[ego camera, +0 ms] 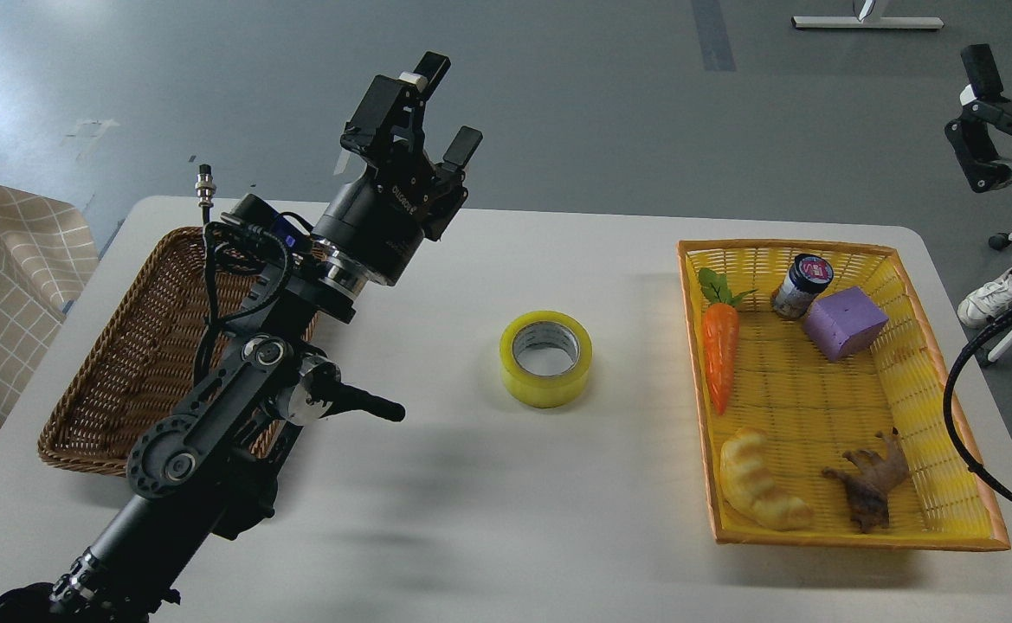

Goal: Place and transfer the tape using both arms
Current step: 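Reach the left gripper toward the tape roll on the table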

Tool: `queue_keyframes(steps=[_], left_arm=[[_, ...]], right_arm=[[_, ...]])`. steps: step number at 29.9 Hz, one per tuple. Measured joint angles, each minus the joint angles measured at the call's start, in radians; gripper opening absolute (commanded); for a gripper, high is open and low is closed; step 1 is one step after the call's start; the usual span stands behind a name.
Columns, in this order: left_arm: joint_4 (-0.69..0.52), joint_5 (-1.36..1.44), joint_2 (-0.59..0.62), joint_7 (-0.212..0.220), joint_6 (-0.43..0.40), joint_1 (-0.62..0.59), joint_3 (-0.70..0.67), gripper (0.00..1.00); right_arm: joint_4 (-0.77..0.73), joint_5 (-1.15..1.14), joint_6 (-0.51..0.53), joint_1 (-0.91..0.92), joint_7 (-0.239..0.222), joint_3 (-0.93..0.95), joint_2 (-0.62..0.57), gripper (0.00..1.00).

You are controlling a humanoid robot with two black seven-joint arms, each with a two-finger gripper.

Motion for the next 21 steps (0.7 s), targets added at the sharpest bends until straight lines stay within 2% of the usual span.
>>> queue_keyframes(steps=[3, 9, 11, 18, 21], left_arm=[[-0.003, 0.119, 0.046, 0.044, 0.008, -0.013, 0.050, 0.98], [0.003, 0.559, 0.125, 0.228, 0.044, -0.022, 0.128, 0.98], [-0.001, 0.655, 0.167, 0.266, 0.045, -0.031, 0.154, 0.98], [0.034, 0.764, 0.239, 0.300, 0.045, -0.129, 0.301, 0.98], [0.061, 0.767, 0.239, 0.331, 0.044, -0.144, 0.359, 0.98]], right_arm=[[-0.012, 0.000, 0.000, 0.000, 0.000, 0.000, 0.000, 1.00], [-0.051, 0.000, 0.000, 0.000, 0.000, 0.001, 0.000, 1.00], [-0.066, 0.000, 0.000, 0.000, 0.000, 0.000, 0.000, 1.00], [-0.071, 0.000, 0.000, 0.006, -0.001, 0.000, -0.004, 1.00], [-0.065, 0.000, 0.000, 0.010, -0.002, 0.000, -0.004, 1.00]])
